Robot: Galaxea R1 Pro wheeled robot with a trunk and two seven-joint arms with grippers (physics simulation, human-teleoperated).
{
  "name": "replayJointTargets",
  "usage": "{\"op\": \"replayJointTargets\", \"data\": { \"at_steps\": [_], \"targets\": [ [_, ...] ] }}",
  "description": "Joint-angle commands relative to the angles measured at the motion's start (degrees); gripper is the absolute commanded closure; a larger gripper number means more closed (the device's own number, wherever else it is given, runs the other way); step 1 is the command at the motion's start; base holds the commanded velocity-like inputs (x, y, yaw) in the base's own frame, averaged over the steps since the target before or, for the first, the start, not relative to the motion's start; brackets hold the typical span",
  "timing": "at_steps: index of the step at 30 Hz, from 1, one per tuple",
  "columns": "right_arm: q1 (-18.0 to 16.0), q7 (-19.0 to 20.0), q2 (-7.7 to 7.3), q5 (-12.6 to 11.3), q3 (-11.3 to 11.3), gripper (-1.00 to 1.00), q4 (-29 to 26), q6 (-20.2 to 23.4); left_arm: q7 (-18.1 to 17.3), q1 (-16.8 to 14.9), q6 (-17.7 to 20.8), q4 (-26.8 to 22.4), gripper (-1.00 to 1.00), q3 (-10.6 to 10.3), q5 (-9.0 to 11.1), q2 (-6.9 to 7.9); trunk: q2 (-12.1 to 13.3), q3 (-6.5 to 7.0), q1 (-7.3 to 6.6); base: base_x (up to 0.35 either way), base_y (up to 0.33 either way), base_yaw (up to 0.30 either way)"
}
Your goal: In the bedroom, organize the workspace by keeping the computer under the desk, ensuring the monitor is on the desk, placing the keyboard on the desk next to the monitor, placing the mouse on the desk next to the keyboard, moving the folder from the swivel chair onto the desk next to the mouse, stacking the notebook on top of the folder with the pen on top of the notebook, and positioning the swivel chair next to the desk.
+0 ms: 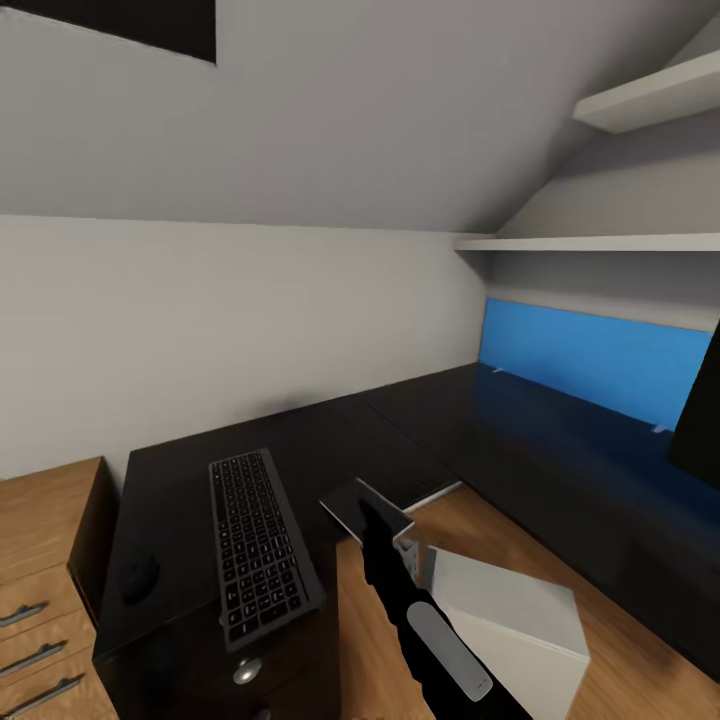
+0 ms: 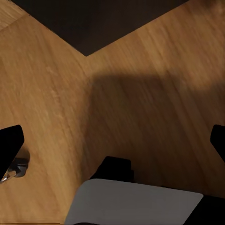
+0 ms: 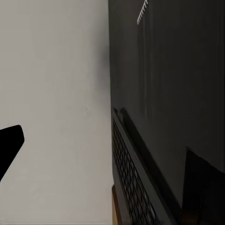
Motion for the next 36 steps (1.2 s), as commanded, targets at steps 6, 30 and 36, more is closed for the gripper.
{"op": "replayJointTargets", "data": {
  "at_steps": [6, 30, 36],
  "targets": [
    [-0.06, 0.34, -0.03, -0.58, 0.20, -1.00, 0.04, -0.43, 0.51, -0.06, 0.36, -0.09, -1.00, -0.48, 0.26, 0.06, -0.03, -0.06, -0.03, -0.208, -0.057, 0.000],
    [-0.06, 0.51, -0.03, -0.44, 0.20, -1.00, 1.15, -0.47, 0.51, -0.07, 0.36, -0.09, -1.00, -0.50, 0.26, 0.11, -0.03, -0.06, -0.03, -0.118, -0.112, 0.000],
    [-0.06, 0.46, -0.09, -0.44, 0.19, -1.00, 1.20, -0.47, 0.51, -0.04, 0.33, -0.11, -1.00, -0.48, 0.26, 0.14, -0.03, -0.06, -0.03, -0.011, -0.012, 0.000]
  ]
}}
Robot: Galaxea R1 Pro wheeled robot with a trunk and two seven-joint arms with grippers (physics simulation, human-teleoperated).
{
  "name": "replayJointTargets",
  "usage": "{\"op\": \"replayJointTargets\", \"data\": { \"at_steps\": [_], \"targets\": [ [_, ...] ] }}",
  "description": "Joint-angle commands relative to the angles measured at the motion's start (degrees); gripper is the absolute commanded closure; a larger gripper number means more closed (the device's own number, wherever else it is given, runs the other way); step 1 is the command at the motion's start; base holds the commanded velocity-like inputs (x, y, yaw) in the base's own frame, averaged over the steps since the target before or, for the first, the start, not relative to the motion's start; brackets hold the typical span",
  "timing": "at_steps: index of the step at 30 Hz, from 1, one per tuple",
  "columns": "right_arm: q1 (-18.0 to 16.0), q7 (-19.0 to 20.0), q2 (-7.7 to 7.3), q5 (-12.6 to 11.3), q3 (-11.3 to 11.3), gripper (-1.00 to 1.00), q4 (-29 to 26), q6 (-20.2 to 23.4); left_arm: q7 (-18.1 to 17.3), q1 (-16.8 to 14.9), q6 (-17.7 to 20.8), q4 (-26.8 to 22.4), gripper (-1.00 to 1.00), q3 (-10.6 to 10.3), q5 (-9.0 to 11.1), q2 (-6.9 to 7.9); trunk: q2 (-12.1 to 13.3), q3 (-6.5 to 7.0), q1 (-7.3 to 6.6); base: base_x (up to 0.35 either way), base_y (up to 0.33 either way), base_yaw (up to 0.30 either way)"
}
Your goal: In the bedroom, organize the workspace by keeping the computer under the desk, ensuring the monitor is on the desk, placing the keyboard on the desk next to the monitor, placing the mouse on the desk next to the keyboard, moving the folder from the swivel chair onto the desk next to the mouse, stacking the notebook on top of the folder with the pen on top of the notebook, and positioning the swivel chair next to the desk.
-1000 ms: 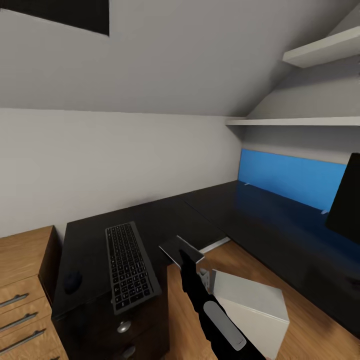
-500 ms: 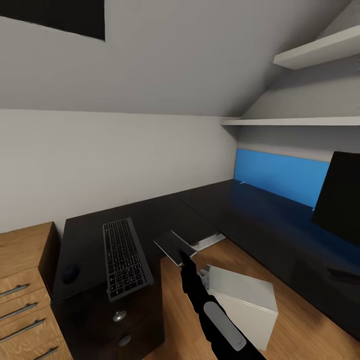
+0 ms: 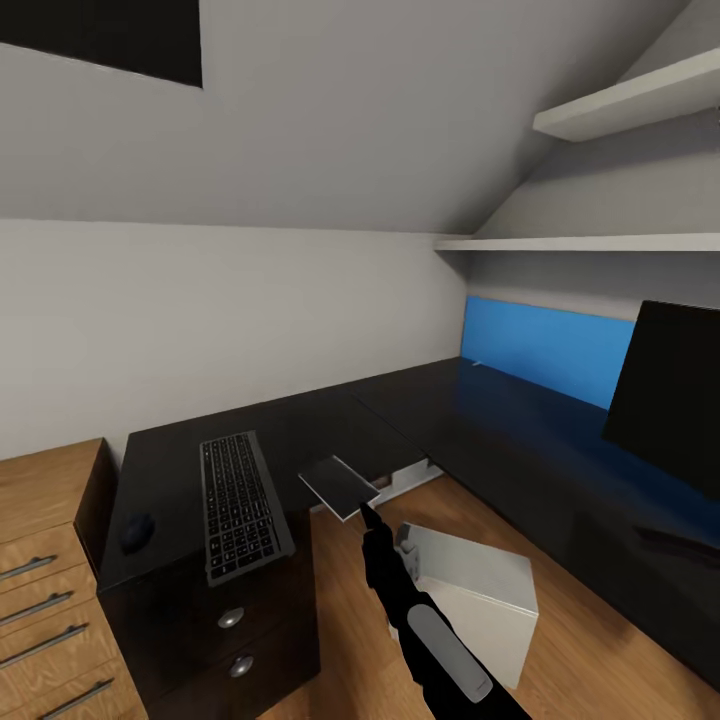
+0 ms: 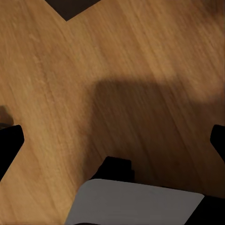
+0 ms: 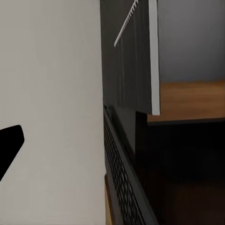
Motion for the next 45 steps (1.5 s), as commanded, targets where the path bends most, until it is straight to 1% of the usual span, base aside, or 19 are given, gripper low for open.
{"op": "replayJointTargets", "data": {
  "at_steps": [1, 3, 12, 18, 22, 23, 25, 26, 29, 30, 32, 34, 41, 42, 45],
  "targets": [
    [-0.08, 0.32, -0.04, -0.61, 0.18, -1.00, 0.06, -0.43, 0.51, -0.04, 0.34, -0.12, -1.00, -0.46, 0.26, 0.06, -0.03, -0.06, -0.01, -0.003, -0.004, 0.000],
    [-0.07, 0.31, -0.04, -0.61, 0.17, -1.00, 0.08, -0.44, 0.51, -0.06, 0.36, -0.11, -1.00, -0.47, 0.26, 0.03, -0.03, -0.06, -0.01, -0.003, -0.003, 0.000],
    [-0.06, 0.35, -0.22, -0.61, -0.20, -1.00, 1.21, -0.49, 0.51, -0.07, 0.37, -0.07, -1.00, -0.43, 0.32, 0.06, 3.58, 1.56, -1.98, 0.000, 0.000, 0.000],
    [-0.06, 0.45, -1.30, -0.64, -0.30, -1.00, 1.55, -0.66, 0.53, -0.05, 0.39, -0.10, -1.00, -0.40, 0.34, 0.07, 5.99, 2.63, -3.30, 0.000, 0.000, 0.000],
    [-0.06, 0.41, -2.96, -0.76, -0.74, -1.00, 1.39, -0.68, 0.53, -0.06, 0.39, -0.10, -1.00, -0.36, 0.37, 0.15, 7.59, 3.35, -4.18, 0.000, 0.000, 0.000],
    [-0.06, 0.40, -4.01, -0.82, -1.30, -1.00, 1.31, -0.66, 0.52, -0.08, 0.39, -0.08, -1.00, -0.35, 0.40, 0.20, 7.99, 3.53, -4.40, 0.000, 0.000, 0.000],
    [-0.06, 0.40, -4.93, -0.85, -1.98, -1.00, 1.25, -0.65, 0.52, -0.10, 0.39, -0.07, -1.00, -0.34, 0.41, 0.25, 8.79, 3.89, -4.84, 0.000, 0.000, 0.000],
    [-0.06, 0.44, -6.09, -0.83, -3.18, -1.00, 1.34, -0.59, 0.51, -0.08, 0.39, -0.07, -1.00, -0.28, 0.42, 0.34, 9.19, 4.07, -5.06, 0.000, 0.000, 0.000],
    [-0.06, 0.46, -6.75, -0.81, -3.66, -1.00, 1.51, -0.60, 0.51, -0.08, 0.37, -0.09, -1.00, -0.26, 0.43, 0.38, 10.40, 4.61, -5.72, 0.000, 0.000, 0.000],
    [-0.06, 0.53, -7.72, -0.80, -3.88, -1.00, 1.88, -0.61, 0.51, -0.07, 0.34, -0.11, -1.00, -0.25, 0.43, 0.43, 10.80, 4.79, -5.94, 0.000, 0.000, 0.000],
    [-0.06, 0.57, -8.80, -0.75, -3.89, -1.00, 4.15, -0.69, 0.51, -0.06, 0.32, -0.11, -1.00, -0.25, 0.43, 0.44, 11.60, 5.15, -6.38, 0.000, 0.000, 0.000],
    [-0.06, 0.68, -9.20, -0.68, -3.90, -1.00, 6.89, -0.75, 0.51, -0.05, 0.31, -0.12, -1.00, -0.24, 0.43, 0.47, 12.40, 5.50, -6.82, 0.000, 0.000, 0.000],
    [-0.06, 0.82, -9.54, -0.10, -3.86, -1.00, 15.34, -0.85, 0.52, -0.07, 0.30, -0.13, -1.00, -0.17, 0.43, 0.80, 15.21, 6.76, -8.35, 0.000, 0.000, 0.000],
    [-0.06, 0.79, -9.50, 0.23, -3.81, -1.00, 18.16, -1.06, 0.54, -0.06, 0.30, -0.13, -1.00, -0.16, 0.43, 0.90, 15.61, 6.94, -8.57, 0.000, 0.000, 0.000],
    [-0.06, 0.77, -9.39, 1.16, -3.70, -1.00, 23.19, -1.94, 0.54, -0.09, 0.30, -0.13, -1.00, -0.16, 0.43, 1.06, 16.81, 7.48, -9.23, 0.000, 0.000, 0.000]
  ]
}}
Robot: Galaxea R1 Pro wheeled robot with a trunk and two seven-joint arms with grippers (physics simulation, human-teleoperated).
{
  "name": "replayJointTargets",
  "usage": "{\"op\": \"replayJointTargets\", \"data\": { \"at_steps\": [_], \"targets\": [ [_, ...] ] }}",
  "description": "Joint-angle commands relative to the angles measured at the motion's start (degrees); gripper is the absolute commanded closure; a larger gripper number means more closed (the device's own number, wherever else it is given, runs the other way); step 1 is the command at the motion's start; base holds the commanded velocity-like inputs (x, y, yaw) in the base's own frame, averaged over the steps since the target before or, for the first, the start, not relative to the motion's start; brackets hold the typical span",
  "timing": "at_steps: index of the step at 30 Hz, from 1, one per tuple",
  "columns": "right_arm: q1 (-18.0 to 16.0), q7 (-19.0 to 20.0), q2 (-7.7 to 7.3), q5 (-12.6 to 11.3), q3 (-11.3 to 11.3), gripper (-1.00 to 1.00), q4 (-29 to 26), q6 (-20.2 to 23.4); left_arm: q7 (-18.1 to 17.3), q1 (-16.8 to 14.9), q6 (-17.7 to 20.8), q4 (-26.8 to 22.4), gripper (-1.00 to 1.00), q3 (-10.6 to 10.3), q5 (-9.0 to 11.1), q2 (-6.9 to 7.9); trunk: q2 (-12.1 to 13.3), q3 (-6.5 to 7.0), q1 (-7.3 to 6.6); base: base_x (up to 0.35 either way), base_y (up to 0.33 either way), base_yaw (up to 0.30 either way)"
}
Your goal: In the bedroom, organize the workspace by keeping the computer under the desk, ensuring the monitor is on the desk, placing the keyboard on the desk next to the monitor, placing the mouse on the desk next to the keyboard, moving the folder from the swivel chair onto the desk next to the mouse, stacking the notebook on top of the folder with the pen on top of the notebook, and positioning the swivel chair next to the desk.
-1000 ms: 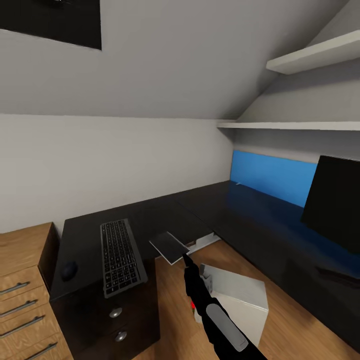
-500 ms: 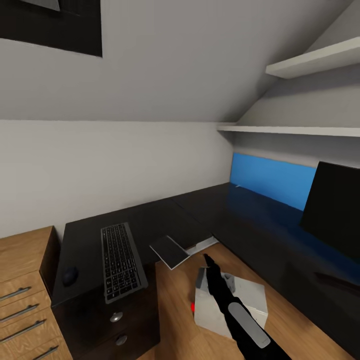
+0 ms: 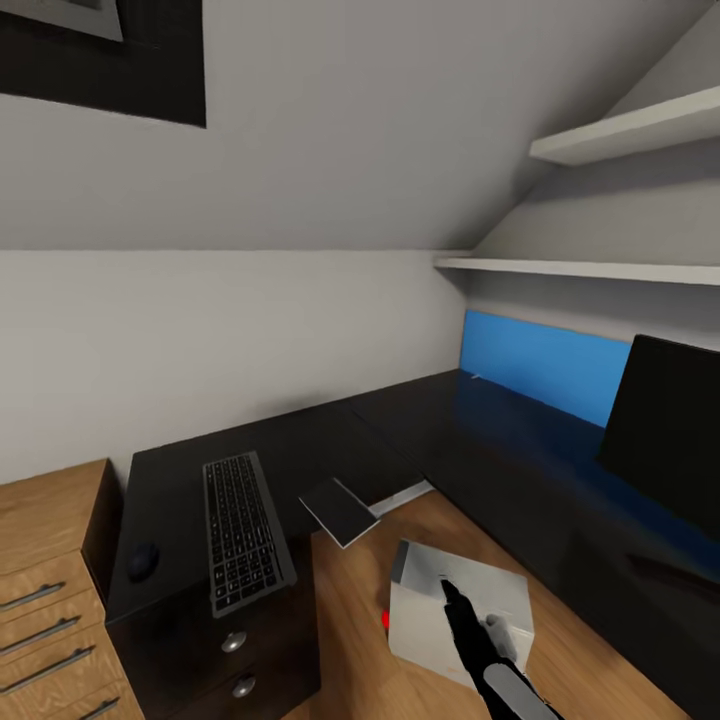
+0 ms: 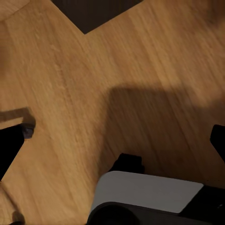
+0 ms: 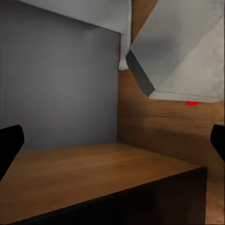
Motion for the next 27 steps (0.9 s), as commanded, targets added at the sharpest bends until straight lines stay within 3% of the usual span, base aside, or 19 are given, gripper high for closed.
{"op": "replayJointTargets", "data": {
  "at_steps": [1, 3, 7, 8, 12, 16, 17, 18, 22, 27],
  "targets": [
    [-0.07, 0.24, 0.00, 0.45, 0.50, -1.00, 3.32, -1.40, 0.50, -0.06, 0.34, -0.10, -1.00, -0.48, 0.26, 0.18, 0.38, 0.12, -0.23, 0.000, 0.000, 0.000],
    [-0.07, 0.23, 0.05, 1.85, 0.57, -1.00, 5.95, -2.70, 0.49, -0.06, 0.35, -0.12, -1.00, -0.44, 0.26, 0.27, 1.18, 0.48, -0.67, 0.000, 0.000, 0.000],
    [-0.07, 0.18, 0.09, 7.36, 0.79, -1.00, 9.66, -6.89, 0.49, -0.05, 0.31, -0.17, -1.00, -0.41, 0.26, 0.41, 2.78, 1.20, -1.55, 0.000, 0.000, 0.000],
    [-0.07, 0.16, 0.17, 10.40, 0.93, -1.00, 10.90, -8.72, 0.49, -0.05, 0.29, -0.18, -1.00, -0.40, 0.26, 0.44, 3.19, 1.38, -1.77, 0.000, 0.000, 0.000],
    [-0.07, 0.08, 0.93, 17.69, 1.56, -1.00, 14.42, -12.07, 0.48, -0.07, 0.28, -0.18, -1.00, -0.39, 0.26, 0.46, 4.79, 2.10, -2.65, 0.000, 0.000, 0.000],
    [-0.07, -0.10, 2.73, 25.62, 1.94, -1.00, 19.30, -14.62, 0.48, -0.07, 0.27, -0.19, -1.00, -0.39, 0.26, 0.42, 6.39, 2.82, -3.52, 0.000, 0.000, 0.000],
    [-0.07, -0.22, 4.03, 32.58, 2.08, -1.00, 24.65, -16.68, 0.48, -0.06, 0.14, -0.19, -1.00, -0.39, 0.26, 0.40, 6.80, 3.00, -3.74, 0.000, 0.000, 0.000],
    [-0.07, -0.23, 4.32, 35.26, 2.07, -1.00, 26.68, -17.42, 0.48, -0.07, -0.25, -0.19, -1.00, -0.39, 0.29, 0.40, 7.20, 3.18, -3.96, 0.000, 0.000, 0.000],
    [-0.07, -0.20, 4.58, 38.47, 2.00, -1.00, 28.56, -18.65, 0.50, -0.07, -1.57, -0.15, -1.00, -0.39, 0.33, 0.39, 8.80, 3.89, -4.84, 0.000, 0.000, 0.000],
    [-0.07, -0.26, 4.76, 39.87, 1.88, -1.00, 29.28, -19.80, 0.55, -0.08, -2.88, -0.12, -1.00, -0.38, 0.34, 0.33, 10.81, 4.79, -5.94, 0.000, 0.000, 0.000]
  ]
}}
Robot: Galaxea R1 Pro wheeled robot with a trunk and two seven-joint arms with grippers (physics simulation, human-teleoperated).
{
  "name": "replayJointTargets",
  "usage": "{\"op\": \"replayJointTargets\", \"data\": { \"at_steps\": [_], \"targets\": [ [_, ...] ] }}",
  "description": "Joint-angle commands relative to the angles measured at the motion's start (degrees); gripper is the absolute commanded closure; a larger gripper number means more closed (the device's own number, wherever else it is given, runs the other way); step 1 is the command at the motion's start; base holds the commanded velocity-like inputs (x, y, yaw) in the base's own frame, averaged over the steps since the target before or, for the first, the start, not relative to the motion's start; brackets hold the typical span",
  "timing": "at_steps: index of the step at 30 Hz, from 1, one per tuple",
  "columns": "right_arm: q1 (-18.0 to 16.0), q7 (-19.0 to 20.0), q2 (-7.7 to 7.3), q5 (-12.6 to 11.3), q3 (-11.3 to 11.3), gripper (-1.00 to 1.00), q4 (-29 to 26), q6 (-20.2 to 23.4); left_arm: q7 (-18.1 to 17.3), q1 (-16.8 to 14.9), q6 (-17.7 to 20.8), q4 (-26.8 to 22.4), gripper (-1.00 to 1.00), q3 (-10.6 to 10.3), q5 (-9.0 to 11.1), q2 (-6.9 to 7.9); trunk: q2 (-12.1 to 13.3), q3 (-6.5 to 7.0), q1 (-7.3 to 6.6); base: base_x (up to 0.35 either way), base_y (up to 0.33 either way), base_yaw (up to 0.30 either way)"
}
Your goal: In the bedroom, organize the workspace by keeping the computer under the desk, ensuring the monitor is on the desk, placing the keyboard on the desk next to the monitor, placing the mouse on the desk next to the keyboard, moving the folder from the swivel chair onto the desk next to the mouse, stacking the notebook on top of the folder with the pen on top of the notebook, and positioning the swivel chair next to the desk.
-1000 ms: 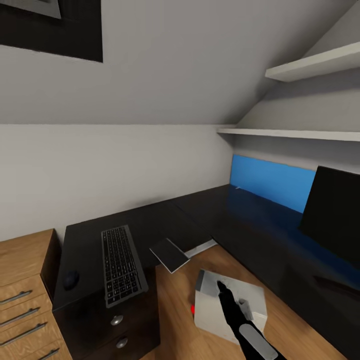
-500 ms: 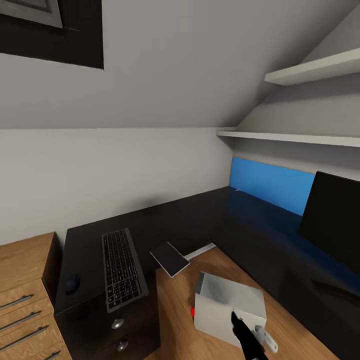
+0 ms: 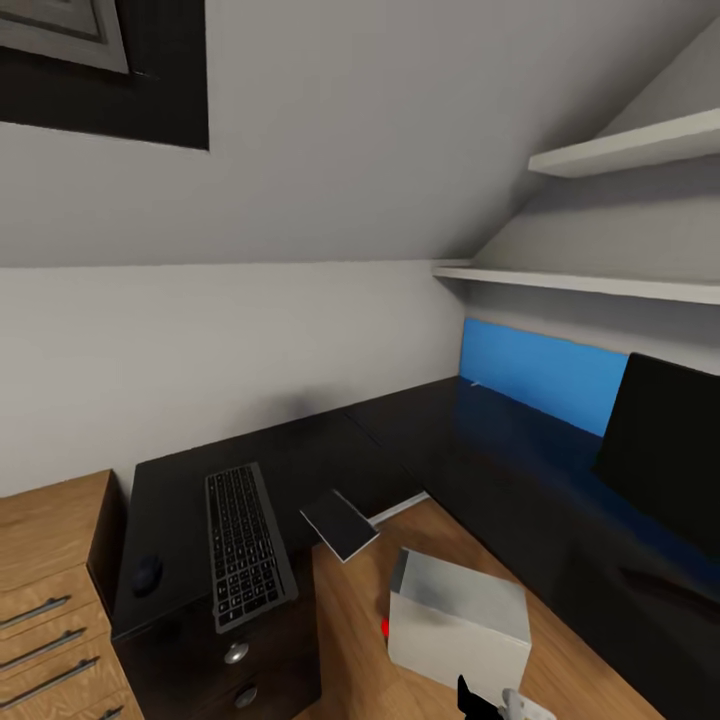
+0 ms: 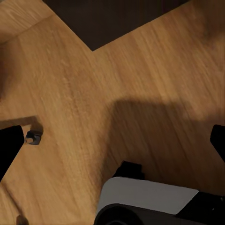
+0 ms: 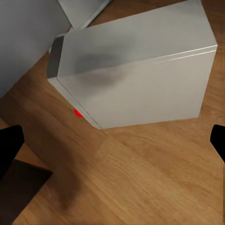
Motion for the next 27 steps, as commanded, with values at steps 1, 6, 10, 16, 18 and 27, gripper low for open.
{"op": "replayJointTargets", "data": {
  "at_steps": [1, 6, 10, 16, 18, 27],
  "targets": [
    [-0.05, 0.44, 0.06, -0.50, 0.13, -1.00, 0.18, -0.33, 0.48, -0.03, -0.15, -0.06, -1.00, -0.48, 0.44, 0.05, 0.38, 0.12, -0.23, 0.000, 0.000, 0.000],
    [-0.05, 0.77, 0.43, 0.00, 0.33, -1.00, 0.44, -1.07, 0.56, -0.04, -4.98, 0.00, -1.00, -0.41, 0.69, -0.08, 2.38, 1.02, -1.32, 0.000, 0.000, 0.000],
    [-0.05, 0.99, 0.78, 0.24, 0.41, -1.00, 0.61, -1.18, 0.58, -0.02, -6.19, 0.03, -1.00, -0.40, 0.76, -0.09, 3.98, 1.73, -2.20, 0.000, 0.000, 0.000],
    [-0.05, 1.07, 1.36, 0.43, 0.54, -1.00, 0.69, -1.28, 0.63, -0.04, -6.79, 0.03, -1.00, -0.31, 0.73, -0.12, 6.39, 2.81, -3.52, 0.000, 0.000, 0.000],
    [-0.05, 1.07, 1.45, 0.47, 0.60, -1.00, 0.75, -1.30, 0.65, -0.04, -6.91, 0.04, -1.00, -0.26, 0.72, -0.13, 7.19, 3.17, -3.96, 0.000, 0.000, 0.000],
    [-0.05, 1.02, 2.35, 0.50, 0.84, -1.00, 0.64, -1.32, 0.93, -0.03, -7.11, -0.19, -1.00, 3.51, 0.93, -0.10, 10.80, 4.79, -5.94, 0.000, 0.000, 0.000]
  ]
}}
